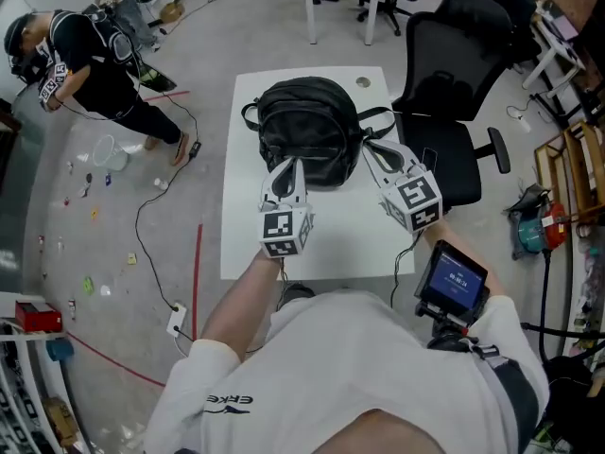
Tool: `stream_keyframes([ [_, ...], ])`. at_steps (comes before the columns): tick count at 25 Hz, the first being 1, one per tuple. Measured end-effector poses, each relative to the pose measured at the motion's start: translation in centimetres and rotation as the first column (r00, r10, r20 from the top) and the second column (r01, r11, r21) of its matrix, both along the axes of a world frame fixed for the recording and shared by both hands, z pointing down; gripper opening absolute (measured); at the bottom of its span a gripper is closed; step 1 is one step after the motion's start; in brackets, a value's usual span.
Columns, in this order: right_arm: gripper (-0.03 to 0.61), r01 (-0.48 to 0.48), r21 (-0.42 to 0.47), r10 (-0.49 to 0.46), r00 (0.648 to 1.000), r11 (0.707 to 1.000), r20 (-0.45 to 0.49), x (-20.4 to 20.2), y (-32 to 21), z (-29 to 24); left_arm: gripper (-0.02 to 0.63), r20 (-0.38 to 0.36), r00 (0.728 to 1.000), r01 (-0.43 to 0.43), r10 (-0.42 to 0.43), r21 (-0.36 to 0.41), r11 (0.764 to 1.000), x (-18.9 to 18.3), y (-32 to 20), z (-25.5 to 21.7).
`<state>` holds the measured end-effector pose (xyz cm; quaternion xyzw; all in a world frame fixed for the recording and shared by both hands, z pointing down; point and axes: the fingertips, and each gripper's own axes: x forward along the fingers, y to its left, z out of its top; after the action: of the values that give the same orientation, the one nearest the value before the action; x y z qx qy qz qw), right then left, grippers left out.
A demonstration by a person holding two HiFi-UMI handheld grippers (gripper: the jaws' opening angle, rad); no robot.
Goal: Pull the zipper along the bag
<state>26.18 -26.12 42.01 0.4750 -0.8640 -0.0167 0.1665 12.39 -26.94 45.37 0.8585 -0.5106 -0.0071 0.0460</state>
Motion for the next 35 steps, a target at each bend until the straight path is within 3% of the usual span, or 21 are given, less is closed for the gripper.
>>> stream_keyframes([
  [7,0.011,-0.024,-0.072,0.036,0.986,0.997,0.162,2.2,5.8,2.9,0.003,0.01,0.999,0.052,-0.051,-0.029,0.998,0.8,5.1,0.7],
  [14,0.006,-0.047,-0.115,0.073,0.971,0.992,0.229,1.4,10.8,5.1,0.003,0.068,0.997,0.038,-0.036,-0.037,0.999,1.0,9.7,2.3],
  [22,0.005,-0.094,-0.166,0.132,0.962,0.982,0.24,-1.6,15.7,6.9,0.003,0.063,0.998,-0.013,0.018,-0.076,0.997,-0.4,13.6,3.9],
  [35,0.005,-0.124,-0.147,0.155,0.962,0.981,0.226,-4.2,18.5,6.0,0.003,0.021,0.998,-0.055,0.057,-0.061,0.997,-1.7,16.4,3.3],
])
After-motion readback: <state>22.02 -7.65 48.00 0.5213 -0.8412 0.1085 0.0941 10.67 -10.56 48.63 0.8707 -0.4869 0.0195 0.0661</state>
